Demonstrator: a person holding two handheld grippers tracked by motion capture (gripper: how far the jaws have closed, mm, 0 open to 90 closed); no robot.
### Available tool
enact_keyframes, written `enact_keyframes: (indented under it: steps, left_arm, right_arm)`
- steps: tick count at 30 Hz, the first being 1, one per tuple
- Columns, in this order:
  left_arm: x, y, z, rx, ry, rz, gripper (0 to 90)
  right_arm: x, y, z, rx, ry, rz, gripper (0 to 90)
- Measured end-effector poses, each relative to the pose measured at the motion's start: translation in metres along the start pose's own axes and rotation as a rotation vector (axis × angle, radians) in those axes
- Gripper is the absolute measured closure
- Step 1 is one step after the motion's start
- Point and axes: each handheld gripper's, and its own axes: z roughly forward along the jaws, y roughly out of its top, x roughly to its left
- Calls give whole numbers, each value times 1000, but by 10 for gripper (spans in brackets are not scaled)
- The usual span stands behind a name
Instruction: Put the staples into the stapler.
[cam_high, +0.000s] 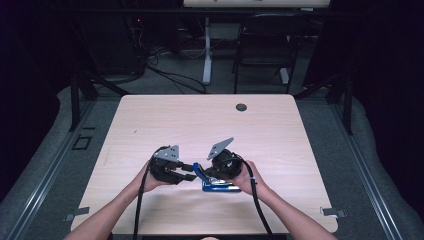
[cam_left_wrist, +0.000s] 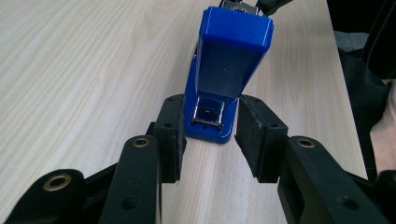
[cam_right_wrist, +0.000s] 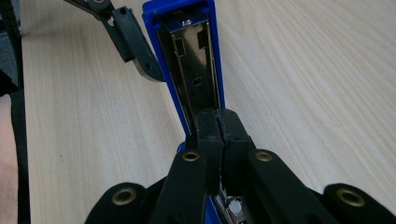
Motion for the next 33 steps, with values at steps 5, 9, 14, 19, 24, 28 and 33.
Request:
enact_keyframes:
  steps: [5,9,14,19,24,28,33]
  left_arm:
    - [1,-1,0,-1,1,-13,583]
    - [2,-1,-1,3,11,-27,493]
    - [3,-2,-2,10,30,-43,413]
    - [4,-3,-4,9,54,-56,325]
    - [6,-5,-5,20,88,-79,238]
    - [6,-6,-4,32,103,-90,169]
    - [5,-6,-4,38,110,-92,153]
  right_arm:
    - [0,0,-1,7,1,-2,895]
    - [1,-1,-1,-2,1,5,895]
    - [0,-2,-4,9,-1,4,896]
    - [-1,-5,-7,9,-7,17,897]
    - [-4,-9,-11,19,-11,27,897]
    - [-3,-12,-12,21,-13,34,898]
    - [-3,-12,-13,22,-15,38,899]
